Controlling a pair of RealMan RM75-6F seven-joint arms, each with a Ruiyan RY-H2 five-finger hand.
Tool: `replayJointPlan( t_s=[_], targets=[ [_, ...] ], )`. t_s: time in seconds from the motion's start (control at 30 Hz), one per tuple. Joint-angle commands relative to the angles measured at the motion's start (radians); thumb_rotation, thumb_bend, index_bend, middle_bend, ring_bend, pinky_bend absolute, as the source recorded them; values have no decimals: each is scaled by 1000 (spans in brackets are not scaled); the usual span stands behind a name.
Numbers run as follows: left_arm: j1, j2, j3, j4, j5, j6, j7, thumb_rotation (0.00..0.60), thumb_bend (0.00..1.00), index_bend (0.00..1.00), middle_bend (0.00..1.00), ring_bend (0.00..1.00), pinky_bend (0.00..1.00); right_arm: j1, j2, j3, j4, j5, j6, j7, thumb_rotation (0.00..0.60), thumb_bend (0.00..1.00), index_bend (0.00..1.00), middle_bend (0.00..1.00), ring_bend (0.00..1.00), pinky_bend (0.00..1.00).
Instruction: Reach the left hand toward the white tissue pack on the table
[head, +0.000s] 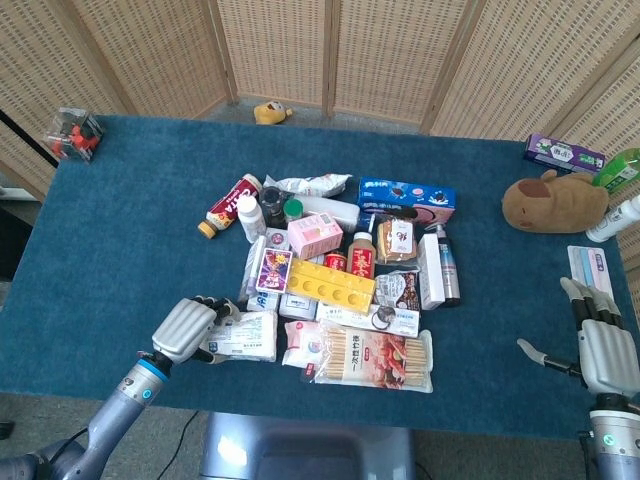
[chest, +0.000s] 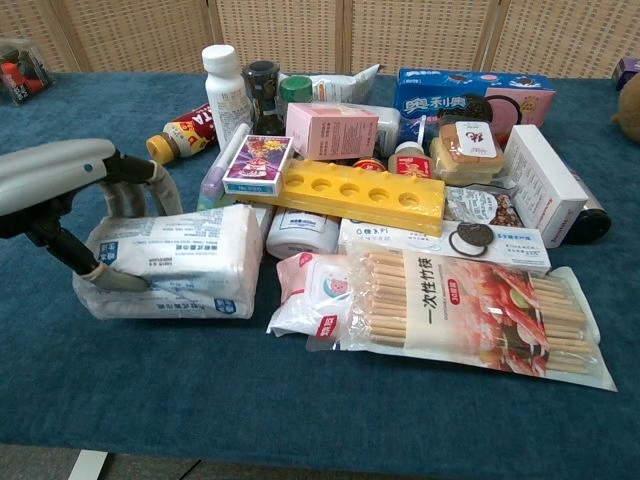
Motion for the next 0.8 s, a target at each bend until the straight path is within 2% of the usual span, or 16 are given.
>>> replayJointPlan(
  t_s=[0.03,0.23,0.47,0.67,0.8],
  targets=[
    [16,60,-12,-36,36,51,-103,600,193,858,890,982,750,1,0,0,0,-2,-1,1,337,62,0,0,0,0],
    [53,159,-40,-87,103,172,-253,600,192,841,887,981,750,4,-4,0,1,-7,-7,1,332,62,0,0,0,0],
    [94,215,-109,-113,159,354,-367,600,191,837,887,969,746,15,-31,-1,15,-9,-25,4,334,62,0,0,0,0],
    [106,192,-191,-97,169,491,-412,600,190,840,893,967,746,17,-48,-4,19,-10,-26,-2,335,62,0,0,0,0],
    [103,166,-217,-81,178,535,-418,600,190,842,897,966,745,16,-47,-3,19,-9,-23,-4,336,62,0,0,0,0]
  ],
)
